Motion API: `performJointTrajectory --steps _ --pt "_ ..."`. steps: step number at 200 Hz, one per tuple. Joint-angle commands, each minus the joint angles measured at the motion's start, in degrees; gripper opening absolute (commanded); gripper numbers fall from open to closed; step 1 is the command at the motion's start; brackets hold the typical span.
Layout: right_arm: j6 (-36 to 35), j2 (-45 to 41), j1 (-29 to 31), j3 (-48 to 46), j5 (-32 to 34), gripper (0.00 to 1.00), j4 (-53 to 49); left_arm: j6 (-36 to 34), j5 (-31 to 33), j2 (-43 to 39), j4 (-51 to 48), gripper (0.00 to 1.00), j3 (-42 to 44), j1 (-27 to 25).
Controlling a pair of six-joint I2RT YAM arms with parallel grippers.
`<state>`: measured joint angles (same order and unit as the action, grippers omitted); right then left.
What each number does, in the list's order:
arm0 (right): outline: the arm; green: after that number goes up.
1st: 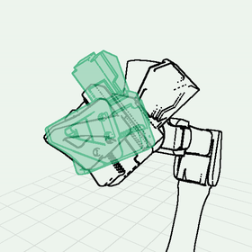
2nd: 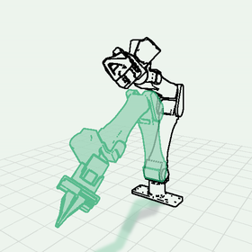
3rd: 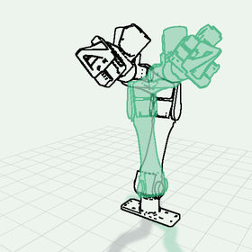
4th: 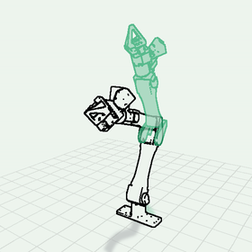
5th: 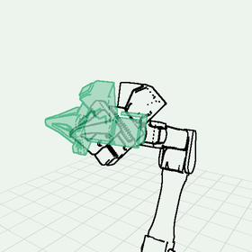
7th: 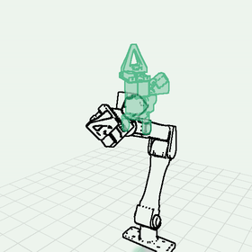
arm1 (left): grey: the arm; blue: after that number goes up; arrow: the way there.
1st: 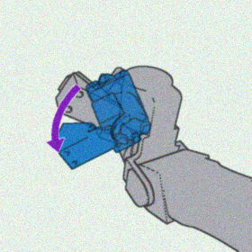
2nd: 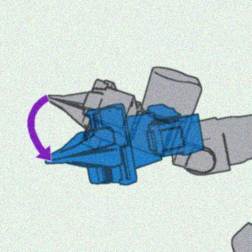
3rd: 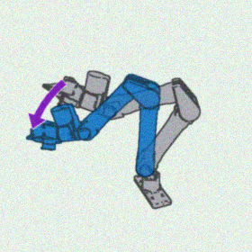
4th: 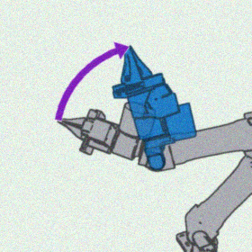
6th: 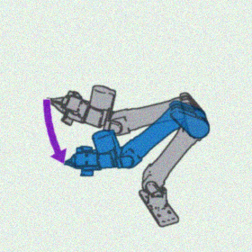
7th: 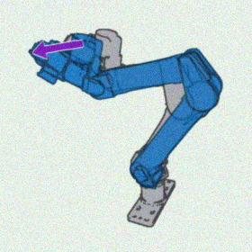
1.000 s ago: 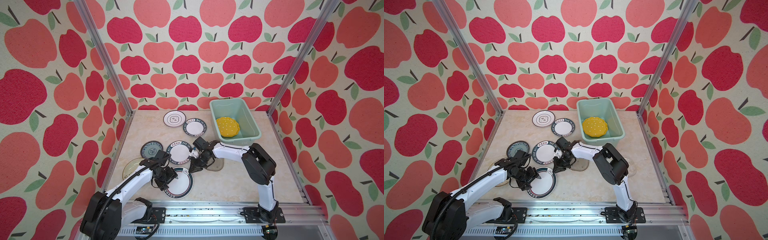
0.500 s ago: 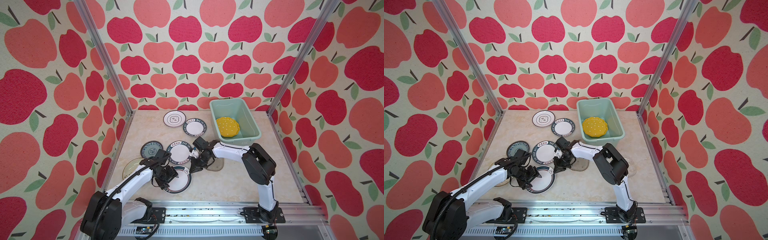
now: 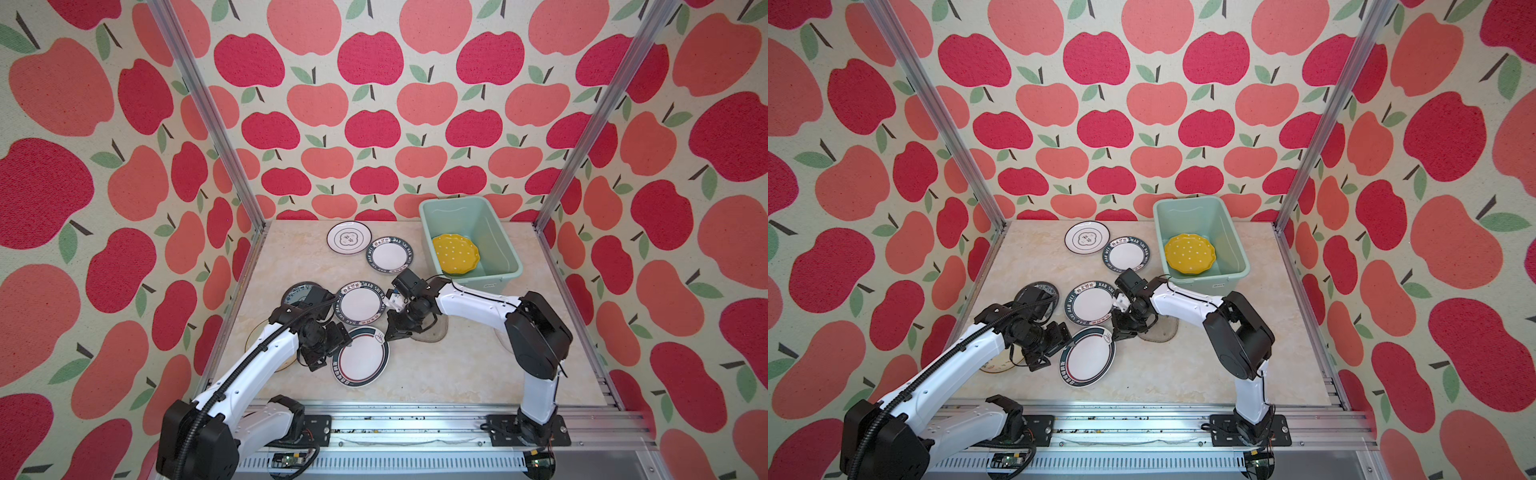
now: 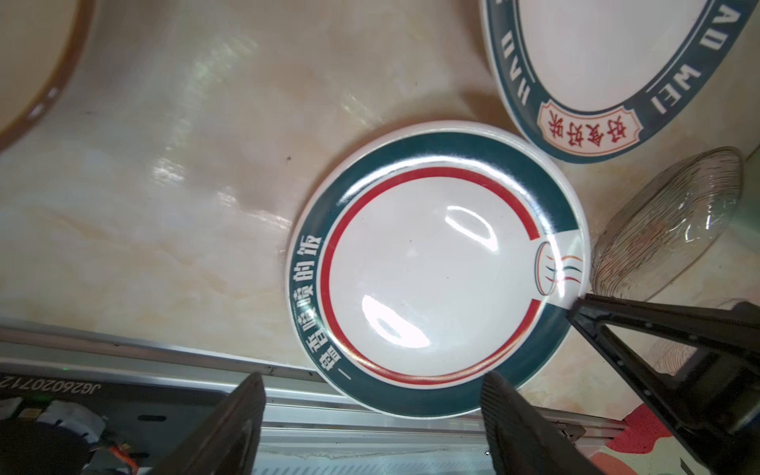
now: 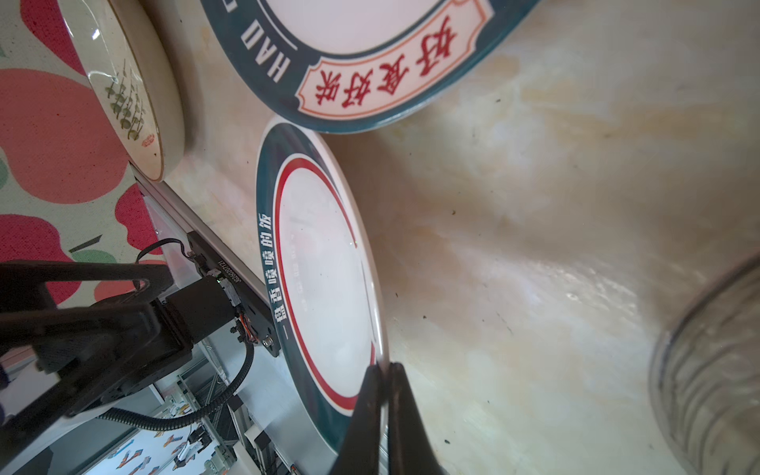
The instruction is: Place the plates into the plastic bin on the countertop
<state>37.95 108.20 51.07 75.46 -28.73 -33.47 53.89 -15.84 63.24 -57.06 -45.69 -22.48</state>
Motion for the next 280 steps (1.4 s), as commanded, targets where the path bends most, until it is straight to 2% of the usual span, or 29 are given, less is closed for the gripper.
performJointTrajectory --steps 1,42,90,157,222,251,280 --pt "1.9 -2.1 -1.5 -2.7 0.4 0.0 -1.4 -0.7 1.0 0.0 -2.2 0.85 3.5 0.2" --pt "2.4 -2.0 -2.1 -3.7 -0.2 0.0 -1.0 1.1 -2.6 2.6 5.9 0.84 9.1 0.2" --pt "2.7 -1.5 -2.4 -4.2 -1.2 0.0 -0.1 2.1 -5.5 6.7 14.1 0.78 11.7 -0.2" --pt "3.0 -0.2 -2.3 -3.8 -3.2 0.01 1.0 2.8 -6.5 8.7 17.9 0.52 12.3 -0.6" --pt "2.9 0.4 -1.9 -2.9 -3.3 0.02 0.2 3.4 -4.3 3.5 15.5 0.28 12.6 -0.5" --pt "2.5 0.6 -1.4 -2.1 -2.8 0.04 -1.1 3.7 -3.7 1.2 14.6 0.2 12.6 -0.5" --pt "2.4 0.6 -1.1 -1.5 -2.3 0.09 -2.1 4.5 -3.1 -0.7 13.6 0.17 12.7 -0.4"
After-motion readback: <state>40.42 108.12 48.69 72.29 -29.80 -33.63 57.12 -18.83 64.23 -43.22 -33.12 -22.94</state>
